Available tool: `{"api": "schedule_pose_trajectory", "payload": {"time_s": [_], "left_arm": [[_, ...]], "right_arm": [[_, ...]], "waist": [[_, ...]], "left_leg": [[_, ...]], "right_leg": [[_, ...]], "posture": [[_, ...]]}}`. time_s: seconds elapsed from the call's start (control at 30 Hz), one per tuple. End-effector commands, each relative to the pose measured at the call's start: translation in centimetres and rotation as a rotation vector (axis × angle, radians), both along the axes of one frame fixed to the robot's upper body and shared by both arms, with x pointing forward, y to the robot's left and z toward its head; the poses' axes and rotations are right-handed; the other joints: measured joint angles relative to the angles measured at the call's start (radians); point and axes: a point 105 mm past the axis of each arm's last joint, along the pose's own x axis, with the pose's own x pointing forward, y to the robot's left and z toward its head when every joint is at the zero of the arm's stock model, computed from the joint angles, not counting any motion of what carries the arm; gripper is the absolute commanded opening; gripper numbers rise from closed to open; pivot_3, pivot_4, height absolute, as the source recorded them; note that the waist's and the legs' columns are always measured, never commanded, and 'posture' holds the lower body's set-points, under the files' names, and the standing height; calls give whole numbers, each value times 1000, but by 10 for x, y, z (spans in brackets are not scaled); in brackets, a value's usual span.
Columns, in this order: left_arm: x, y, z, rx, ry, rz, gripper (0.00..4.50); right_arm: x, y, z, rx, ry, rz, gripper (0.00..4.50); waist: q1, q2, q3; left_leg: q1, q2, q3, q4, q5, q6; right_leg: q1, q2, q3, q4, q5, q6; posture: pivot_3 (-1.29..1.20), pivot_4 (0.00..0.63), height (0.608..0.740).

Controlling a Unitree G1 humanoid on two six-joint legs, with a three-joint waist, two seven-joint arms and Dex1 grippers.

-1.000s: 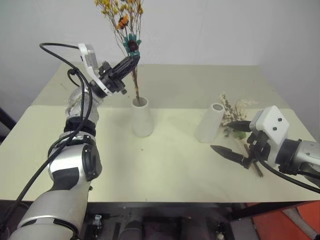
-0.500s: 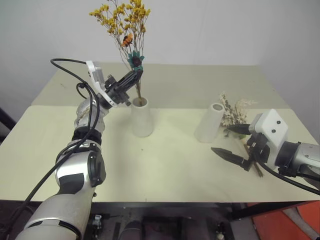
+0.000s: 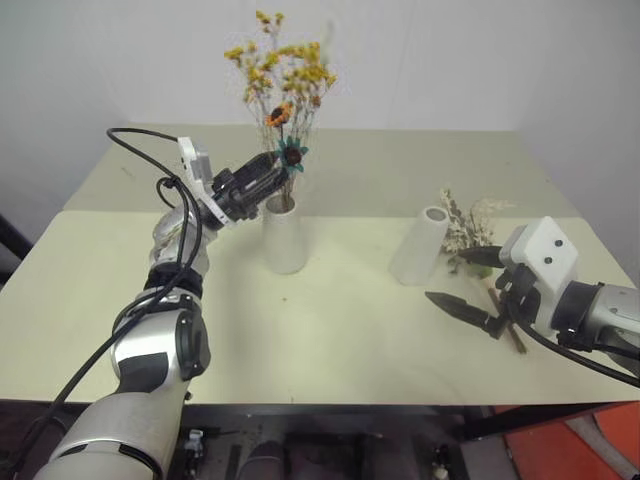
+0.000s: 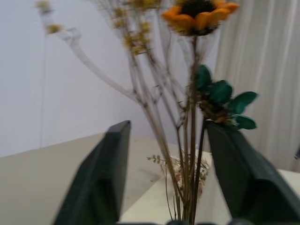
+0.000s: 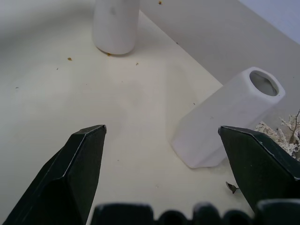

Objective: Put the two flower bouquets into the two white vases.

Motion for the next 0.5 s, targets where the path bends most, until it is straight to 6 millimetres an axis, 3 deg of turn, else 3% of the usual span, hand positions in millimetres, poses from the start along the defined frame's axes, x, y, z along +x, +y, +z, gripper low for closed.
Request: {"api": "schedule_pose_trajectory", "payload": {"time_s": [0.03,0.07,0.23,0.5], "left_arm": [[-5,10,9,28,-70,24,4173],[-4,13,10,17,-71,42,4489],[-2,31,7,14,-68,142,4489],[-18,52,18,2,-129,167,4489]], "right_arm": [[0,3,9,-1,-55,18,4500],[1,3,9,-2,-55,19,4500],[2,3,9,-6,-56,23,4500],[4,3,5,-17,-50,23,4500]], "waist": [[0,0,0],[0,0,0],[2,0,0],[1,0,0]], "left_leg": [[0,0,0,0,0,0],[0,0,0,0,0,0],[0,0,0,0,0,0],[0,0,0,0,0,0]], "right_leg": [[0,0,0,0,0,0],[0,0,0,0,0,0],[0,0,0,0,0,0],[0,0,0,0,0,0]], "posture": [[0,150,740],[0,150,740],[0,150,740],[0,150,740]]}}
